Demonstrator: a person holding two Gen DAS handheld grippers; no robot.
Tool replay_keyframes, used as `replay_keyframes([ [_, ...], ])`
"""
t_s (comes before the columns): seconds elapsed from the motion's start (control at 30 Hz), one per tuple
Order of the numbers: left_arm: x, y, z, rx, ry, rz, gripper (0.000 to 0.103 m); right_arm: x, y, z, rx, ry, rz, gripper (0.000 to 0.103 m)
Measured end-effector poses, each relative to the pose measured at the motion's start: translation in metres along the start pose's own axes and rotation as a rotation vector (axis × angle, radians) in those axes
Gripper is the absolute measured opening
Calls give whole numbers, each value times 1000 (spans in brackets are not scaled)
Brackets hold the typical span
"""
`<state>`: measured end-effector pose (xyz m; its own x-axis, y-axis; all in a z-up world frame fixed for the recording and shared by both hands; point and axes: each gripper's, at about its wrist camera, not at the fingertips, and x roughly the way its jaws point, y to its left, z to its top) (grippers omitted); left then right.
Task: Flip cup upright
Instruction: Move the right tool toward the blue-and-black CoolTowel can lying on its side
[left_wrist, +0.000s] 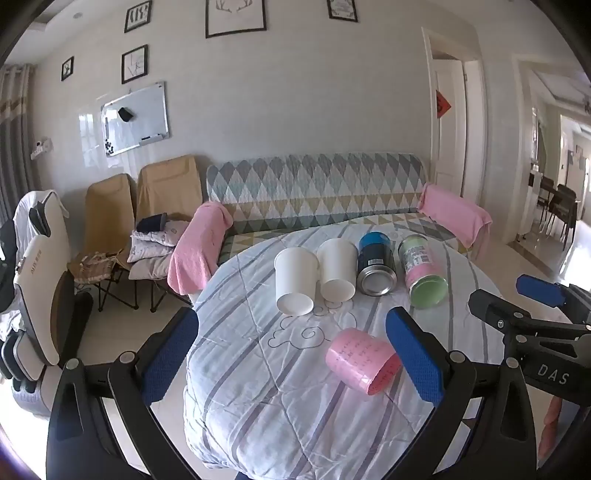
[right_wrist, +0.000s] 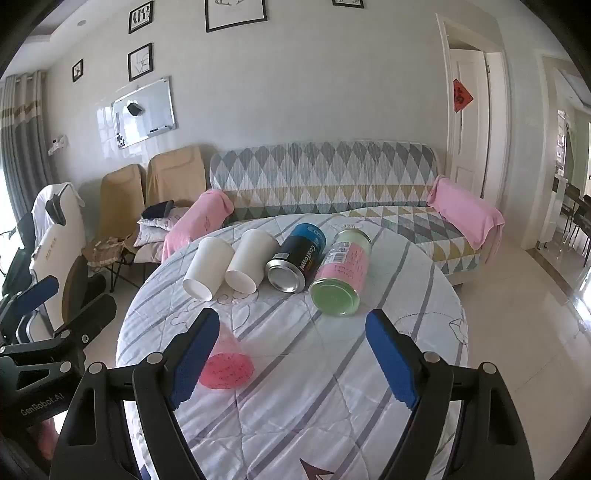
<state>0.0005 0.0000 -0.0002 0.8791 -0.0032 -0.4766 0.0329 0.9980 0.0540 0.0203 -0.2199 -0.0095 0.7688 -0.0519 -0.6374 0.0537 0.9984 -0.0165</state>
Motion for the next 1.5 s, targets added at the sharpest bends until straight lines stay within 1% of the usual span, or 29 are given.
replay_keyframes([
  [0.17,0,0,0,3,-1,2,103,-5,2,-2,-2,2,-1,83],
  [0.2,-1,1,0,4,-2,2,103,2,-3,-1,4,18,2,83],
  [0.27,-2,1,0,8,-1,3,103,1,-2,-1,2,19,4,83],
  [0.3,6,-5,-4,10,10,-3,103,1,-2,-1,1,19,4,83],
  [0.47,9,-8,-6,15,12,3,103,1,-5,-1,13,24,3,83],
  [0.6,15,-10,-12,11,16,1,103,4,0,-4,10,31,0,83],
  [0.77,15,-7,-10,8,21,-1,103,9,-1,-2,8,43,1,83],
  [0.83,23,-9,-15,6,27,-5,103,9,-2,-2,9,45,1,83],
  [1.1,27,-9,-18,6,31,-4,103,11,-1,-4,8,51,-1,83],
  [1.4,38,0,-25,0,61,1,103,12,-1,-3,12,53,-2,83],
  [1.5,38,3,-22,0,77,0,103,15,0,-5,15,61,-4,83],
])
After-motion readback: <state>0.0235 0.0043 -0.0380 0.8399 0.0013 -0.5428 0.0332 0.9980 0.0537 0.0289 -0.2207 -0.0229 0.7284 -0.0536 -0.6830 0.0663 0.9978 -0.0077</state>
